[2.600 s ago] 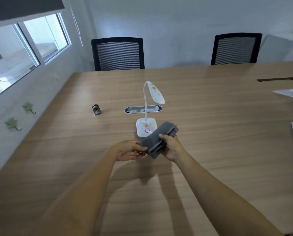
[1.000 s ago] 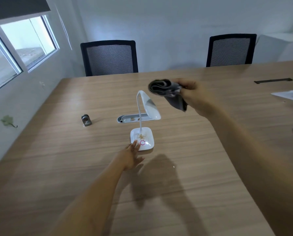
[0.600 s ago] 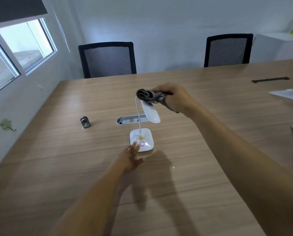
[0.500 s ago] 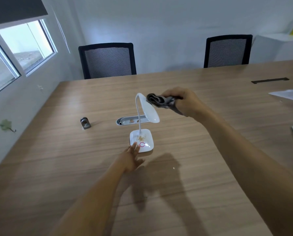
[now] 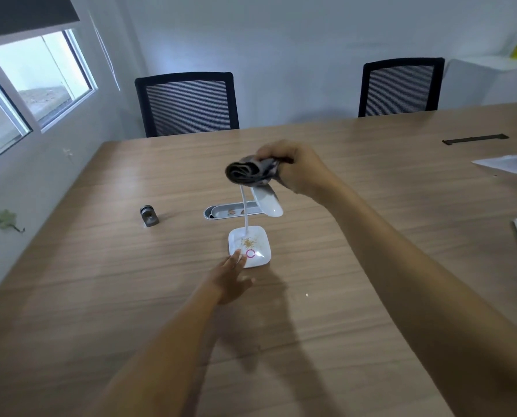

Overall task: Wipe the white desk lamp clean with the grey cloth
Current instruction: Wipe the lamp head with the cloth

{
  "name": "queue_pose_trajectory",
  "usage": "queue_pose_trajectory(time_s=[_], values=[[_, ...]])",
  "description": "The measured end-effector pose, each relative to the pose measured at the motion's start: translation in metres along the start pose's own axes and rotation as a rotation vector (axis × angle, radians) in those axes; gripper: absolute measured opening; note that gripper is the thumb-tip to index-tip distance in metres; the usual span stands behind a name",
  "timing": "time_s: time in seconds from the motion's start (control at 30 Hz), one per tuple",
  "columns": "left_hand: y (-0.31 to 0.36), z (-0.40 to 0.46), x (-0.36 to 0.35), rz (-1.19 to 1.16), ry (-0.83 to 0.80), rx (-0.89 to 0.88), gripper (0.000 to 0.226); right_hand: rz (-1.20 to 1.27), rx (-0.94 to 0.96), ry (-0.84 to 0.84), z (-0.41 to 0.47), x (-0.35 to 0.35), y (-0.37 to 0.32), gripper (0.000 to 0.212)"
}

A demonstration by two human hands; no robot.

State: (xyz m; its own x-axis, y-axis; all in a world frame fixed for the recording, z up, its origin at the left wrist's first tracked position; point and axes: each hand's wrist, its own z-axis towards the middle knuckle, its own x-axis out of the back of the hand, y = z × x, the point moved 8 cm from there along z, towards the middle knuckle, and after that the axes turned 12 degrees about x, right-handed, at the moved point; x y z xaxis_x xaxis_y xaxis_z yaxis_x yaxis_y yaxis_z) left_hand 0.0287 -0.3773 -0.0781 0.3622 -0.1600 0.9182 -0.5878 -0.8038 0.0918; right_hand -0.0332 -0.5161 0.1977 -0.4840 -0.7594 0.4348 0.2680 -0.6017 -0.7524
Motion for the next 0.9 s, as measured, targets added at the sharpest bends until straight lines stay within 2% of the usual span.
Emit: queue_pose_trajectory(time_s=[0.13,0.33,0.43,0.5,0.57,0.67,0.9], values=[[0.004,-0.002,-0.001,0.115,-0.019,-0.036,0.072,0.155,0.012,0.01,-0.039,0.022,0.007,0.054],[0.006,-0.008,0.005,0.022,-0.012,-0.002,0.078,0.327,-0.111,0.095,-0.083,0.046,0.033,0.061],[0.006,-0.008,0.006,0.05,-0.008,-0.01,0.078,0.325,-0.104,0.213,-0.075,0.052,0.032,0.044],[0.006,-0.008,0.005,0.081,-0.01,-0.017,0.077,0.323,-0.054,0.256,-0.059,0.047,0.02,0.04],[0.006,-0.008,0.005,0.079,-0.015,-0.016,0.076,0.324,-0.013,0.241,-0.044,0.037,0.007,0.041],[0.004,-0.008,0.005,0.035,-0.02,-0.002,0.075,0.29,-0.002,0.128,-0.039,0.02,-0.003,0.041],[0.009,-0.013,0.008,0.013,-0.024,-0.008,0.074,0.274,-0.07,0.117,-0.091,0.037,0.036,0.038]])
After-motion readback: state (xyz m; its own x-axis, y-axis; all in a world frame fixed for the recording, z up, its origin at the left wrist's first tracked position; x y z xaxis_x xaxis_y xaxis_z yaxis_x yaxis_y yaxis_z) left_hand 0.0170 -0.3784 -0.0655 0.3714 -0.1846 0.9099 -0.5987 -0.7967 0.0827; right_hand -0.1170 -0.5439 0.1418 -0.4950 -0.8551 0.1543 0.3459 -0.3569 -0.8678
